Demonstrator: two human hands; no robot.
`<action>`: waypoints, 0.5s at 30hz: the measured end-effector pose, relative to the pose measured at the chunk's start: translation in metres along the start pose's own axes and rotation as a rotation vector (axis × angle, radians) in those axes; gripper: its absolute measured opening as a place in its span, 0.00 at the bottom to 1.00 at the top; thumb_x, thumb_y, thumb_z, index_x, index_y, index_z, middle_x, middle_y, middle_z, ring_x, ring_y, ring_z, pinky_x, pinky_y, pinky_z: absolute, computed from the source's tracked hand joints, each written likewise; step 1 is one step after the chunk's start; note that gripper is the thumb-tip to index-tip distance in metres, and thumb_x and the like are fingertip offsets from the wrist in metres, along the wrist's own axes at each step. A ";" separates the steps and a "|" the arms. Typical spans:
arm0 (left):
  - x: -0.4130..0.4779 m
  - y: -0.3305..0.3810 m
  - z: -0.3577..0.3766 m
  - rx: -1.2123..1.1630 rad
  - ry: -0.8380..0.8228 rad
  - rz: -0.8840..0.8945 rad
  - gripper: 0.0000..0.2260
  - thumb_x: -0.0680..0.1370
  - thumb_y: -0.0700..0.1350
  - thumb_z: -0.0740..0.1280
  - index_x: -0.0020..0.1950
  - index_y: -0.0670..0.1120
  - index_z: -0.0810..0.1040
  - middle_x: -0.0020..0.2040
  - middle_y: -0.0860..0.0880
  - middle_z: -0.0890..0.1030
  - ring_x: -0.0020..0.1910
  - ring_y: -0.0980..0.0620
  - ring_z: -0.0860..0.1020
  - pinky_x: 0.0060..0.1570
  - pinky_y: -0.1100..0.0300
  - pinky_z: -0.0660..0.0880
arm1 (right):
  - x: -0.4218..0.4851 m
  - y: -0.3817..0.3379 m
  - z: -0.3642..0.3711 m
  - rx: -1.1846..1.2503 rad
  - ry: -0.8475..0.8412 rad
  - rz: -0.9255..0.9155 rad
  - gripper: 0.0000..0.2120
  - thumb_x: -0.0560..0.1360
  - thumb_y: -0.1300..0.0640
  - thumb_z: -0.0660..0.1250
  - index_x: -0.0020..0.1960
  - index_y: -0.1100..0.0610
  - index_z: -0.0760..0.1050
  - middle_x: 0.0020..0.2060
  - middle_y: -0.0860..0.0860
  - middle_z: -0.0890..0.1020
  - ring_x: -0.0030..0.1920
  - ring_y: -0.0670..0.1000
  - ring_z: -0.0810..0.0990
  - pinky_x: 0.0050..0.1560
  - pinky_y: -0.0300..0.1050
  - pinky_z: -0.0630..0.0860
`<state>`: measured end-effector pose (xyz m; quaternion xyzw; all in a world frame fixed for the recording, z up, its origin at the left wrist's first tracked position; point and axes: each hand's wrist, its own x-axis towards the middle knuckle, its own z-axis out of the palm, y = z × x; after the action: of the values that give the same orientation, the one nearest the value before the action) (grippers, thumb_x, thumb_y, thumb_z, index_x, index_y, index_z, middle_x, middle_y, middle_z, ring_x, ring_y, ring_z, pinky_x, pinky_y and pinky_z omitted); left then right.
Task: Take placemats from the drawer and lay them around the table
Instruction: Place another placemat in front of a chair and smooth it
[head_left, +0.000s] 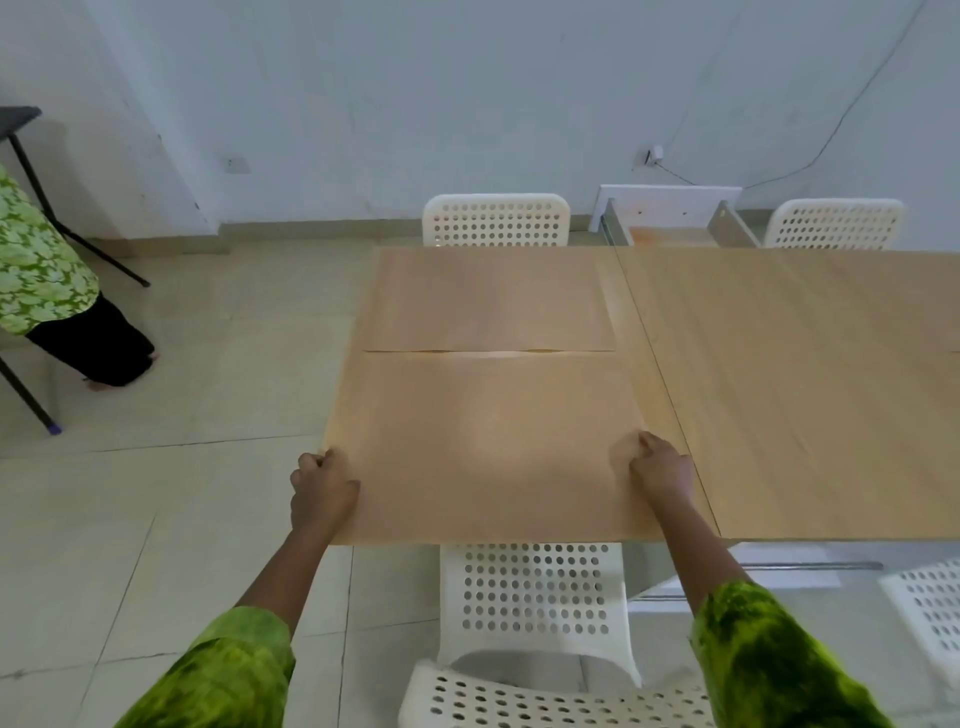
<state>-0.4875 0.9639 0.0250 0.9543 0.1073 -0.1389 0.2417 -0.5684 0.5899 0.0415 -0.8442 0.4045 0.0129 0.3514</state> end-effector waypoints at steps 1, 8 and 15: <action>0.001 0.001 0.000 0.006 0.000 -0.001 0.21 0.76 0.43 0.63 0.68 0.41 0.65 0.63 0.41 0.64 0.64 0.41 0.63 0.57 0.47 0.69 | 0.000 0.000 0.000 -0.014 0.007 0.006 0.29 0.73 0.68 0.54 0.73 0.53 0.64 0.70 0.54 0.70 0.71 0.55 0.61 0.65 0.48 0.65; 0.008 0.001 0.001 0.057 0.002 0.030 0.20 0.76 0.44 0.62 0.67 0.42 0.65 0.63 0.41 0.63 0.64 0.40 0.62 0.56 0.48 0.69 | -0.003 -0.001 0.007 -0.163 0.031 -0.027 0.29 0.73 0.65 0.55 0.73 0.54 0.62 0.72 0.48 0.66 0.73 0.56 0.56 0.65 0.53 0.68; 0.010 0.004 0.000 0.083 -0.002 0.036 0.20 0.77 0.45 0.62 0.68 0.43 0.64 0.64 0.42 0.63 0.64 0.41 0.62 0.57 0.48 0.69 | 0.000 -0.001 0.007 -0.277 0.011 -0.046 0.25 0.76 0.62 0.54 0.73 0.55 0.61 0.74 0.48 0.63 0.72 0.57 0.57 0.63 0.53 0.67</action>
<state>-0.4776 0.9618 0.0234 0.9652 0.0841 -0.1398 0.2042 -0.5656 0.5948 0.0366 -0.8937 0.3813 0.0560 0.2298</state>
